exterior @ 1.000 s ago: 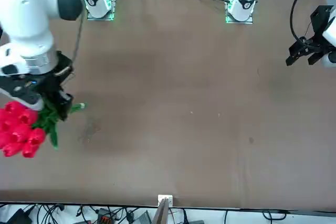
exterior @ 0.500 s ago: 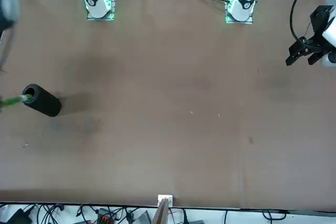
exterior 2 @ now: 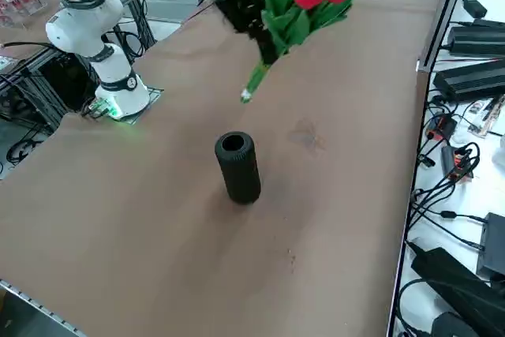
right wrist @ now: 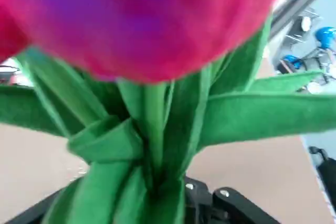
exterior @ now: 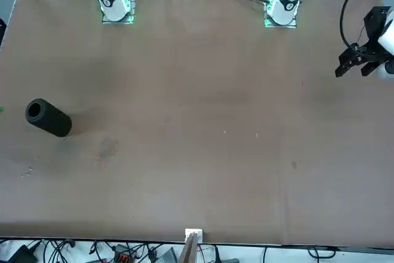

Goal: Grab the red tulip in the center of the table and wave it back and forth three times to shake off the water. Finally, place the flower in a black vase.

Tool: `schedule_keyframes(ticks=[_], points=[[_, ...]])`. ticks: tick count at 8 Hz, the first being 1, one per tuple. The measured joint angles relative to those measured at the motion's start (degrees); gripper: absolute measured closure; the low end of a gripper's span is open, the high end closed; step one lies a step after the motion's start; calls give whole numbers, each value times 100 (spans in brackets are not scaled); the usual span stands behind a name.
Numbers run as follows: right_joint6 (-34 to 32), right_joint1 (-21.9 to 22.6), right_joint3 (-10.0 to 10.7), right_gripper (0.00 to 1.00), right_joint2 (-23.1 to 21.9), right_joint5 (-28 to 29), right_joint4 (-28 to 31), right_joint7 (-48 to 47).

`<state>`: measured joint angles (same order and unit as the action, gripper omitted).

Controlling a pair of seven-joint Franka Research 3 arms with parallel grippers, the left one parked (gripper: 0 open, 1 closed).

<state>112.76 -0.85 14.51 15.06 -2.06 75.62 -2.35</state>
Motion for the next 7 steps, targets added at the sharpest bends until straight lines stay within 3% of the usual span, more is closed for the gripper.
schedule_keyframes(ticks=[2, 5, 7], points=[[-217, 804, -122, 85, -3, -169, -15, -518], [-798, 2596, -178, 85, -3, -1026, -30, -2685], [-1089, 3195, -176, 85, -12, -1333, -37, -3711]])
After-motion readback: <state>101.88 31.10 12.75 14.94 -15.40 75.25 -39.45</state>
